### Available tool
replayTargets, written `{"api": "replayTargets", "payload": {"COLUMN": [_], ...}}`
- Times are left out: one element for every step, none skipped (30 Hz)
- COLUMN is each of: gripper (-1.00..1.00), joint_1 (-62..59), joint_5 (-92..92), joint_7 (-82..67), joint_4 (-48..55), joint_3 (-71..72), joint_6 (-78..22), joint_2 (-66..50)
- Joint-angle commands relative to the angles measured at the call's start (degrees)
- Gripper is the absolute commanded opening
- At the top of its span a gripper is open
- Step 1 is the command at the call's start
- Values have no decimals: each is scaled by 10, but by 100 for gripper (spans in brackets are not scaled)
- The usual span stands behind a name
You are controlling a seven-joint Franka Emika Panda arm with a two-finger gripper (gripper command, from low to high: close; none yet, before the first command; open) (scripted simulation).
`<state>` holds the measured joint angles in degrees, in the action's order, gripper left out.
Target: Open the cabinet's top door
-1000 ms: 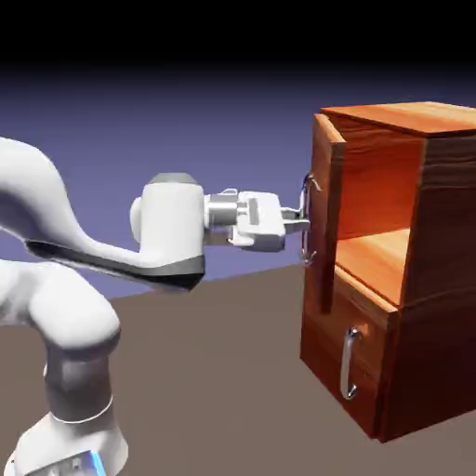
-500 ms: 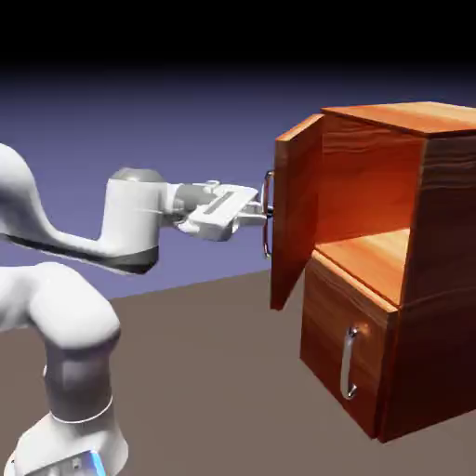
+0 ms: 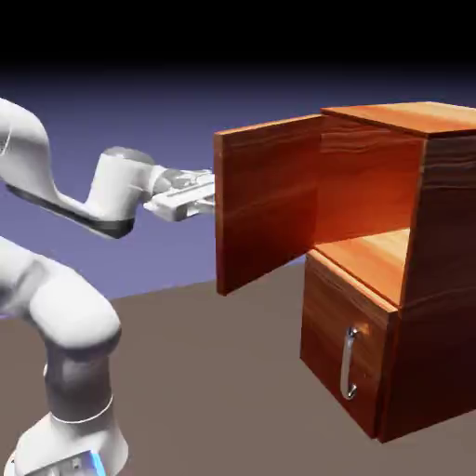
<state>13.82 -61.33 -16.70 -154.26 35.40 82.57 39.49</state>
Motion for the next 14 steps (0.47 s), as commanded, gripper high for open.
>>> {"api": "replayTargets", "payload": {"gripper": [-100, -100, -100, -100, -100, -100, -100, -100, -100, -100, -100, -100, -100, 100], "joint_1": [-10, -21, -32, -43, -55, -66, -76, -87, -96, -105, -113, -120, -121, -121], "joint_5": [13, 25, 36, 46, 55, 63, 70, 76, 82, 87, 91, 94, 95, 95], "joint_7": [7, 15, 22, 31, 39, 48, 57, 67, 77, 87, 98, 110, 111, 111], "joint_4": [19, 39, 59, 79, 98, 118, 137, 156, 175, 193, 211, 228, 230, 230], "joint_3": [17, 33, 48, 63, 78, 92, 105, 118, 130, 142, 152, 162, 163, 163], "joint_6": [-23, -46, -69, -92, -115, -138, -160, -182, -204, -226, -247, -268, -270, -270], "joint_2": [-21, -42, -62, -83, -104, -125, -145, -166, -187, -208, -228, -249, -251, -251]}}
